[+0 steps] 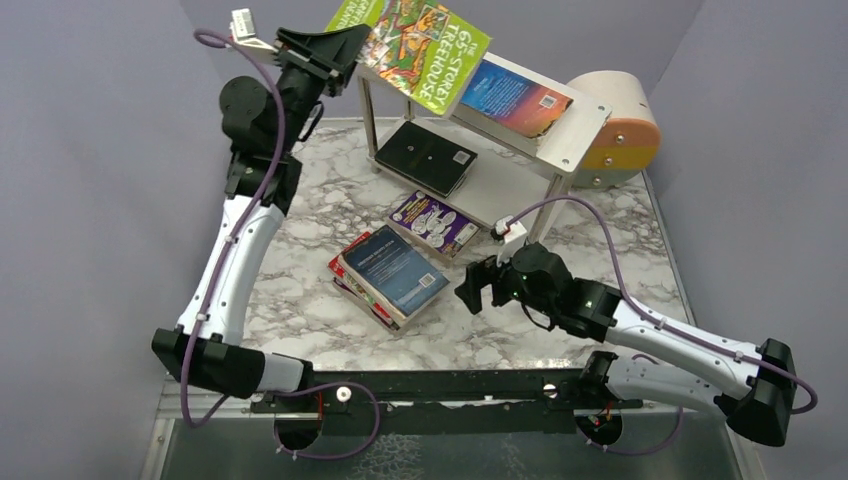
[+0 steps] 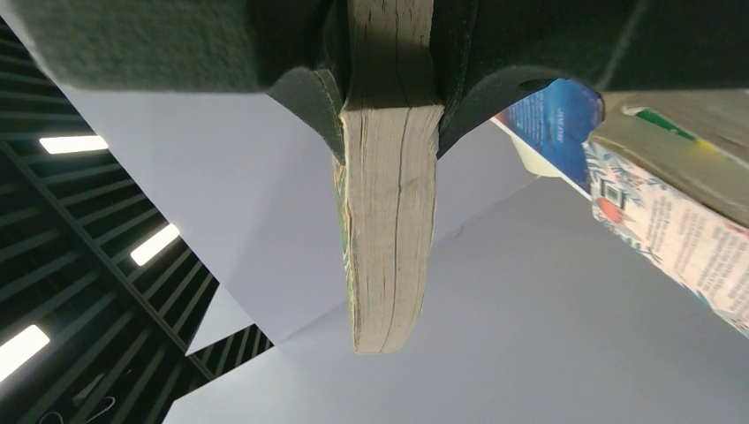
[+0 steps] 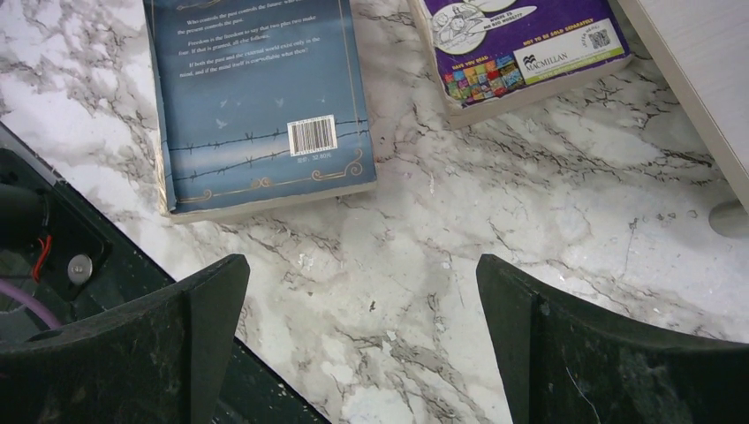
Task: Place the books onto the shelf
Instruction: Place the book on the shelf.
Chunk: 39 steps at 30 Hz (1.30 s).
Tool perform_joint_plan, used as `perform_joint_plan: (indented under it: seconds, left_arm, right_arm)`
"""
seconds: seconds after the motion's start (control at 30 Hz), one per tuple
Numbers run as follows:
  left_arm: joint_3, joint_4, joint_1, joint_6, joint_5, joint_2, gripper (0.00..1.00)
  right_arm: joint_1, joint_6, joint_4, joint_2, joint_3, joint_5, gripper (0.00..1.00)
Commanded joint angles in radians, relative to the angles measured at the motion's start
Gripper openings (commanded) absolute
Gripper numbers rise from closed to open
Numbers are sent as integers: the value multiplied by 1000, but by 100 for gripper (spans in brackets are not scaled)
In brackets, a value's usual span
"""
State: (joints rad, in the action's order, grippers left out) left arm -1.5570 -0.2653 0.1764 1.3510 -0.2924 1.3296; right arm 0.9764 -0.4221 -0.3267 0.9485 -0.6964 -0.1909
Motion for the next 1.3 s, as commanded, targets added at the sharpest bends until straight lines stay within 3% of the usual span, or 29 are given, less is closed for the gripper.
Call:
perform_joint_plan:
  seconds: [0.0,0.2,0.57,1.07,1.27]
  left_arm:
    - [-127,19,172,-70,307,69,0]
    - [-248,46,351,-131,455,200,0]
    - [-389,66,501,-106,565,378,0]
    - [-468,210,537,-79,605,440,0]
    - [-430,236,536,-76,614,418,0]
  right_arm:
    - [8,-25,-35,-57,25,-36,100]
    - [10,-53,-65,-124,52,-44,100]
    - [13,-73,-110,-216,83,-61,100]
    - [12,-92,-101,-261,113,-59,100]
    - [12,-93,-98,-263,118,-58,100]
